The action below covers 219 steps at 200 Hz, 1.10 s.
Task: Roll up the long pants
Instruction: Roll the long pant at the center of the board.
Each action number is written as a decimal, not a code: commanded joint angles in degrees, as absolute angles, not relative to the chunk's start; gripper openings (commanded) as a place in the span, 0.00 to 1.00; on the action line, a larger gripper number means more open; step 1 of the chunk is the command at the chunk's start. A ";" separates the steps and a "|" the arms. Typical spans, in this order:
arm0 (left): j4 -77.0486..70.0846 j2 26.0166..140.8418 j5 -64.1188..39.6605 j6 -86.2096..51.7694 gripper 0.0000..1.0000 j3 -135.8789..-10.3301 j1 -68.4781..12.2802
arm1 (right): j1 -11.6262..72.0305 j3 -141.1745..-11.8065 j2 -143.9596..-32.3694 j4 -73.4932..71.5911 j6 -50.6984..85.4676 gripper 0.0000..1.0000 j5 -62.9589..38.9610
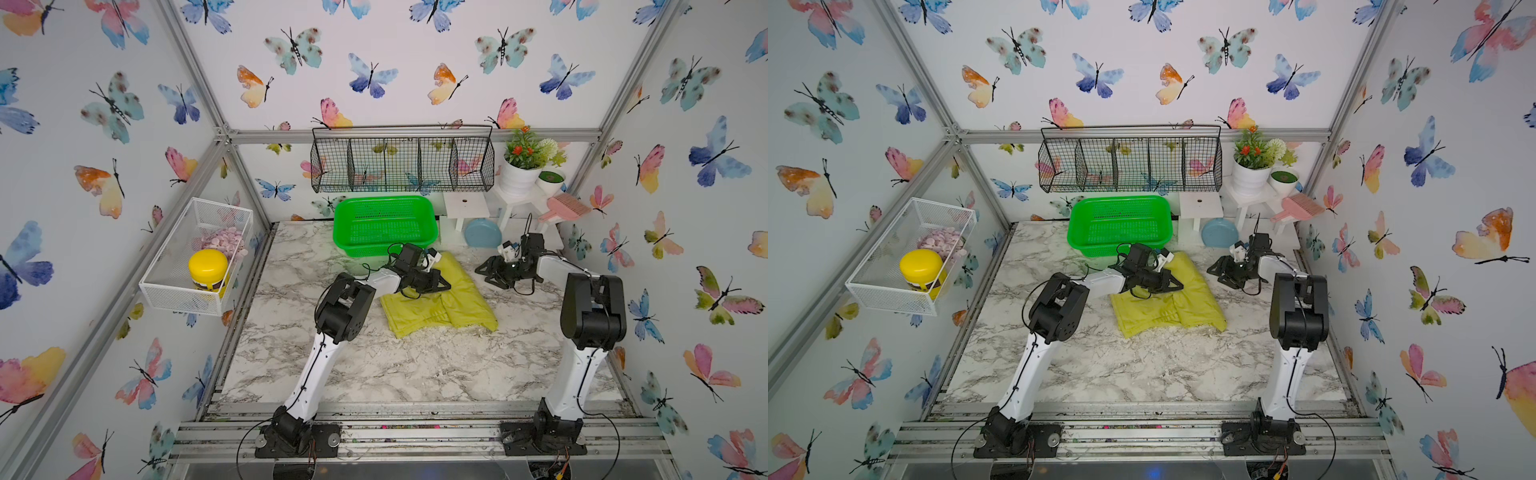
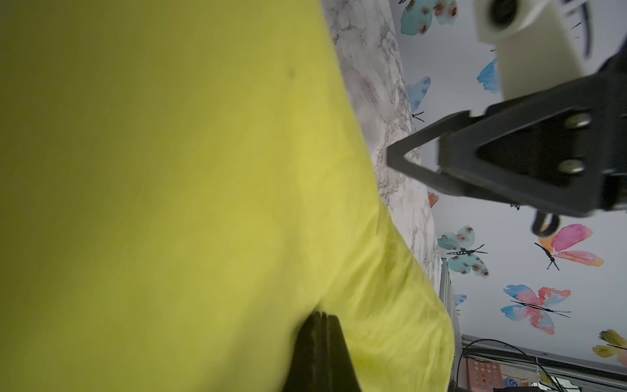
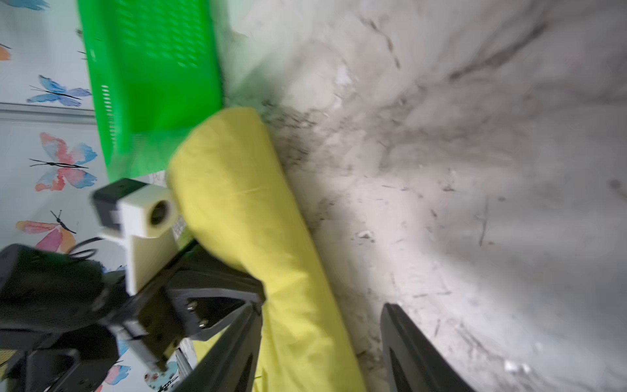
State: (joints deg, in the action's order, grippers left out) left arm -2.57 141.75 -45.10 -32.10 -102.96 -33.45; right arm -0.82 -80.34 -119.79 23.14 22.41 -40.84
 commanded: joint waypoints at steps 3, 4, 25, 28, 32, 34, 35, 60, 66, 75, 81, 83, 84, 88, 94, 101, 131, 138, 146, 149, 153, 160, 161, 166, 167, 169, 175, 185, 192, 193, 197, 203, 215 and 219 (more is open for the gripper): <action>8.37 145.61 -41.08 -30.54 0.00 -100.97 -32.79 | 0.02 -80.45 -121.36 24.88 20.39 0.62 -45.94; 8.40 145.62 -41.11 -30.57 0.00 -100.98 -32.83 | 0.01 -80.44 -121.46 24.83 20.39 0.62 -46.04; 8.49 146.16 -41.46 -30.59 0.00 -101.34 -32.79 | 0.00 -79.47 -123.45 22.77 20.20 0.62 -50.08; 8.52 146.24 -41.51 -30.59 0.00 -101.38 -32.78 | 0.00 -79.38 -123.87 22.54 20.17 0.62 -50.91; 8.49 146.33 -41.49 -30.60 0.00 -101.35 -32.84 | 0.00 -79.49 -124.42 22.50 19.90 0.62 -52.08; 8.52 146.40 -41.53 -30.59 0.00 -101.41 -32.80 | 0.00 -79.57 -124.64 22.43 19.87 0.62 -52.70; 8.52 146.41 -41.55 -30.59 0.00 -101.42 -32.79 | 0.00 -79.60 -124.90 22.42 19.82 0.62 -52.98; 8.76 146.81 -41.78 -30.41 0.00 -101.69 -32.78 | 0.12 -80.28 -127.91 22.04 19.24 0.62 -58.40; 8.70 146.99 -41.96 -30.41 0.00 -101.77 -32.71 | 0.26 -80.54 -128.61 22.21 19.04 0.62 -59.55; 8.75 147.14 -42.22 -30.41 0.00 -102.03 -32.76 | 0.87 -81.57 -129.83 23.42 17.95 0.62 -60.60; 8.74 147.46 -42.46 -30.41 0.00 -102.28 -32.73 | 1.53 -82.52 -130.84 25.03 16.51 0.62 -61.24; 8.73 147.48 -42.56 -30.41 0.00 -102.34 -32.77 | 1.81 -83.08 -131.24 25.64 15.99 0.62 -61.36; 8.72 147.57 -42.60 -30.41 0.00 -102.37 -32.78 | 1.96 -83.33 -131.32 25.96 15.73 0.62 -61.44; 8.70 147.76 -42.75 -30.41 0.00 -102.64 -32.74 | 2.63 -84.19 -132.22 27.14 14.82 0.61 -61.79; 8.74 148.05 -43.09 -30.41 0.00 -102.82 -32.70 | 3.69 -85.67 -133.49 28.78 13.56 0.61 -62.15; 8.79 148.30 -43.35 -30.41 0.00 -103.12 -32.70 | 5.13 -87.53 -135.12 31.04 11.78 0.60 -62.67; 9.69 149.19 -43.69 -29.91 0.00 -104.44 -32.72 | 10.53 -92.75 -140.40 37.40 6.92 0.54 -63.12; 9.90 149.30 -43.68 -29.80 0.00 -104.57 -32.72 | 11.23 -92.98 -140.73 37.38 6.86 0.53 -62.96; 10.03 149.20 -43.60 -29.73 0.00 -104.55 -32.70 | 11.72 -93.14 -140.80 37.43 6.77 0.50 -62.76; 10.02 149.19 -43.55 -29.71 0.00 -104.47 -32.72 | 11.77 -93.17 -140.80 37.44 6.80 0.48 -62.57; 10.02 149.17 -43.53 -29.64 0.00 -104.44 -32.74 | 11.86 -93.10 -140.67 37.49 6.85 0.45 -62.29; 10.02 148.93 -43.45 -29.62 0.00 -104.27 -32.74 | 11.87 -92.96 -140.36 37.29 6.86 0.39 -61.89; 10.02 148.91 -43.44 -29.62 0.00 -104.30 -32.76 | 11.87 -92.93 -140.32 37.28 6.86 0.39 -61.79; 10.04 148.82 -43.34 -29.58 0.00 -104.16 -32.72 | 11.87 -92.82 -139.92 37.35 6.77 0.34 -61.31; 10.03 148.81 -43.29 -29.55 0.00 -104.16 -32.75 | 11.87 -92.77 -139.83 37.35 6.77 0.33 -61.15; 10.02 148.80 -43.25 -29.54 0.00 -104.17 -32.71 | 11.82 -92.74 -139.70 37.35 6.75 0.31 -60.90; 10.02 148.72 -43.24 -29.53 0.00 -104.12 -32.65 | 11.80 -92.50 -139.22 37.21 6.83 0.24 -60.03; 10.02 148.30 -43.15 -29.47 0.00 -103.98 -32.62 | 11.78 -91.99 -138.26 36.85 6.95 0.11 -59.30; 10.03 147.94 -42.95 -29.36 0.00 -103.85 -32.61 | 11.78 -91.77 -137.69 36.62 7.39 0.04 -58.36; 10.02 147.88 -42.92 -29.36 0.00 -103.82 -32.65 | 11.78 -91.72 -137.58 36.59 7.43 0.03 -58.18; 10.06 147.54 -42.77 -29.36 0.00 -103.70 -32.57 | 11.78 -91.57 -137.20 36.45 7.63 0.02 -57.41; 9.96 146.89 -42.59 -29.28 0.00 -103.35 -32.46 | 11.82 -91.41 -136.70 36.54 7.79 0.02 -56.19; 9.77 144.76 -41.78 -28.43 0.00 -102.34 -32.34 | 11.56 -91.05 -135.00 37.16 8.16 0.02 -51.69; 9.56 143.71 -41.13 -28.01 0.00 -101.77 -32.34 | 11.52 -90.85 -134.10 37.25 8.30 0.02 -49.92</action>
